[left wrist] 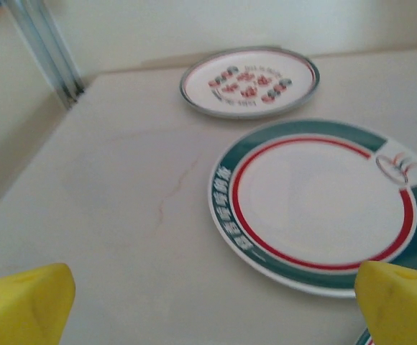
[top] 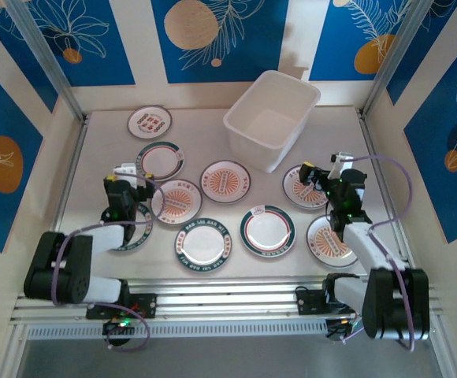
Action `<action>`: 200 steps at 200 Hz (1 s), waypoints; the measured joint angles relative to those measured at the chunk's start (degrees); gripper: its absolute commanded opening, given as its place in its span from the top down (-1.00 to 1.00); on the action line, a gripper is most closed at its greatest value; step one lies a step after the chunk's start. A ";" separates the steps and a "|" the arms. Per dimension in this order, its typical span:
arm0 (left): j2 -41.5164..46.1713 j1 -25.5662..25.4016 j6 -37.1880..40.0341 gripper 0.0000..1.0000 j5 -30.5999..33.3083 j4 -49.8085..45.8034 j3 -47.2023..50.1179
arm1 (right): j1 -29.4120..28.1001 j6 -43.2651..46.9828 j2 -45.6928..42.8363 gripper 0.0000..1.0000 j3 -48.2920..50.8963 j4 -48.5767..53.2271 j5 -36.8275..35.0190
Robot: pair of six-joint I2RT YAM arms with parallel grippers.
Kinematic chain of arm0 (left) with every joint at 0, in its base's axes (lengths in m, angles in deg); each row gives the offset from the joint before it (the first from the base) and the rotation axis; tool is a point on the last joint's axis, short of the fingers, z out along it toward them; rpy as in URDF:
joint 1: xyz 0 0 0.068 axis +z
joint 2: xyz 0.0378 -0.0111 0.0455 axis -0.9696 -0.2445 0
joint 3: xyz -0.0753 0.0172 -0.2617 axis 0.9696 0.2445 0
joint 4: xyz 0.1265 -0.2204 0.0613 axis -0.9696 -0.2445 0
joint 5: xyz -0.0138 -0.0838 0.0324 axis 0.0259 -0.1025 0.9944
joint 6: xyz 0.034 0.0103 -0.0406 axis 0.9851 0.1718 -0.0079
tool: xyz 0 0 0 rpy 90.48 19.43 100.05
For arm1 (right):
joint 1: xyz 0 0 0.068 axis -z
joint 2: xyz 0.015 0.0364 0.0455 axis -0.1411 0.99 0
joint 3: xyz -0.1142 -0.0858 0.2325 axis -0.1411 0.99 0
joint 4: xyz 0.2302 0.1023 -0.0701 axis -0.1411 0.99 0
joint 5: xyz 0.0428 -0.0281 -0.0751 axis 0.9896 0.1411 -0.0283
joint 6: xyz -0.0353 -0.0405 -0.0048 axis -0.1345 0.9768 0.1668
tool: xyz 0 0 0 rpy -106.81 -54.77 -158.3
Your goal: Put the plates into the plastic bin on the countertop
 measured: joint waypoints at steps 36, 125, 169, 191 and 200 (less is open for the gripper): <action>9.66 0.07 -4.87 -0.99 -1.16 -15.43 -7.85 | 0.13 -7.10 -7.10 -0.83 -6.03 19.28 1.55; 11.82 -0.76 -19.71 -1.00 -17.66 -48.35 -25.53 | 15.02 -19.32 -5.64 -0.28 -7.30 42.40 13.94; 3.76 -5.95 -22.51 -0.99 -21.40 -54.80 -37.33 | 20.39 -18.60 1.92 -0.16 -6.69 42.58 18.58; -1.66 -8.44 -22.49 -0.99 -22.75 -57.05 -43.93 | 21.31 -16.35 5.33 -0.13 -7.56 43.12 19.39; -3.89 -9.14 -22.51 -0.99 -23.23 -57.75 -46.27 | 22.03 -15.28 6.60 -0.11 -8.15 43.19 19.85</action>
